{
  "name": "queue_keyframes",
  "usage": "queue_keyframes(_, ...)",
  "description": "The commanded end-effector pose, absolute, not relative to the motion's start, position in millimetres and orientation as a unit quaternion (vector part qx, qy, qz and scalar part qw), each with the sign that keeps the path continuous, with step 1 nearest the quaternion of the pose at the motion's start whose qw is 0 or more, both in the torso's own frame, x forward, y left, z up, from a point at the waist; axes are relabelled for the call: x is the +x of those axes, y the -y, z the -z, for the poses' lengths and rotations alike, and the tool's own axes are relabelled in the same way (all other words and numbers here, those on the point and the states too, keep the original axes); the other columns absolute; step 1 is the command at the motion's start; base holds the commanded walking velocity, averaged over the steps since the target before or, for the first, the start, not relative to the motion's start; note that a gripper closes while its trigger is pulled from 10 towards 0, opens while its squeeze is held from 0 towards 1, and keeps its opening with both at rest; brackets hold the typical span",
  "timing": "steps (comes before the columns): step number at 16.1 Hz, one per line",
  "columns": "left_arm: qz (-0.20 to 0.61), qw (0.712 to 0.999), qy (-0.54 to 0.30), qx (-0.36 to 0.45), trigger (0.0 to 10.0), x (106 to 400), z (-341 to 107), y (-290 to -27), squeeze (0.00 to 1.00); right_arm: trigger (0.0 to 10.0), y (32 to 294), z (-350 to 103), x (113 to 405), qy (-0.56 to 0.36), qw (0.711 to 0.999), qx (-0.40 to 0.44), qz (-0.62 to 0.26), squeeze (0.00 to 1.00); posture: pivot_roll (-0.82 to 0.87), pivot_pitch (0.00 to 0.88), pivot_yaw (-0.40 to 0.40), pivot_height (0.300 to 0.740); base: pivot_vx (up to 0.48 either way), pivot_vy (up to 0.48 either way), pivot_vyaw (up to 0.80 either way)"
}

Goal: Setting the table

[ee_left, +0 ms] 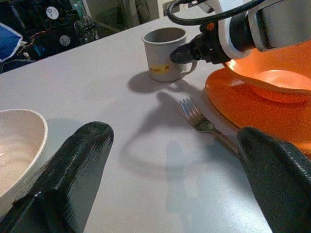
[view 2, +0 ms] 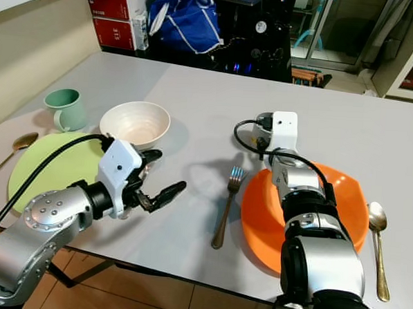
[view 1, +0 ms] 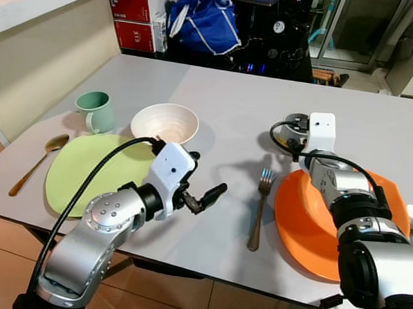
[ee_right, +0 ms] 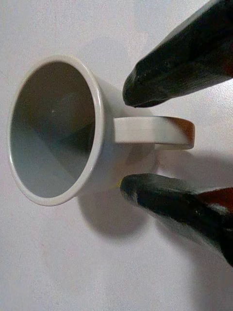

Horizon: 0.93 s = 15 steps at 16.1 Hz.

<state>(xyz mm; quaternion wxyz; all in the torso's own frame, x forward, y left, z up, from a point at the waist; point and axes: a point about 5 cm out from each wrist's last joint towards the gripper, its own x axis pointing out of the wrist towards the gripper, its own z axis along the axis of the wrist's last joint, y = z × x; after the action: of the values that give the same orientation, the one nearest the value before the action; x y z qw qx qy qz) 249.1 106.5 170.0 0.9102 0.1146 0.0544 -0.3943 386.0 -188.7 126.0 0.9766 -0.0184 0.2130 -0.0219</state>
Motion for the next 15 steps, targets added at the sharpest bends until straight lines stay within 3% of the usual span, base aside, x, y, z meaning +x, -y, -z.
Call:
queue_keyframes(1,0.405,0.905,-0.046,0.12,10.0,250,-174,-104,0.0,10.0,186,-135,390,-0.204,0.979,-0.003,0.017,1.0,0.0,0.0,0.036,0.74,0.0,0.0,0.0)
queue_keyframes(4,0.405,0.905,-0.045,0.121,10.0,252,-174,-104,0.0,10.0,187,-141,391,-0.2,0.979,-0.005,0.023,1.0,-0.01,0.0,0.035,0.74,0.0,0.0,0.0)
queue_keyframes(5,0.405,0.905,-0.044,0.121,10.0,252,-174,-104,0.0,10.0,187,-143,391,-0.197,0.98,-0.005,0.026,0.06,-0.01,0.0,0.035,0.74,0.0,0.0,0.0)
queue_keyframes(6,0.405,0.905,-0.044,0.122,10.0,253,-174,-104,0.0,10.0,188,-145,392,-0.195,0.98,-0.004,0.029,0.0,-0.01,0.0,0.036,0.74,0.0,0.0,0.0)
queue_keyframes(11,0.4,0.907,-0.035,0.127,10.0,256,-176,-104,0.0,10.0,189,-172,389,-0.15,0.988,0.017,0.044,0.0,-0.01,0.0,0.027,0.74,0.0,0.0,0.0)
queue_keyframes(15,0.376,0.921,0.004,0.105,10.0,262,-194,-106,0.0,10.0,179,-218,360,-0.057,0.998,0.034,0.006,0.0,-0.01,0.0,0.02,0.74,0.0,0.0,0.0)
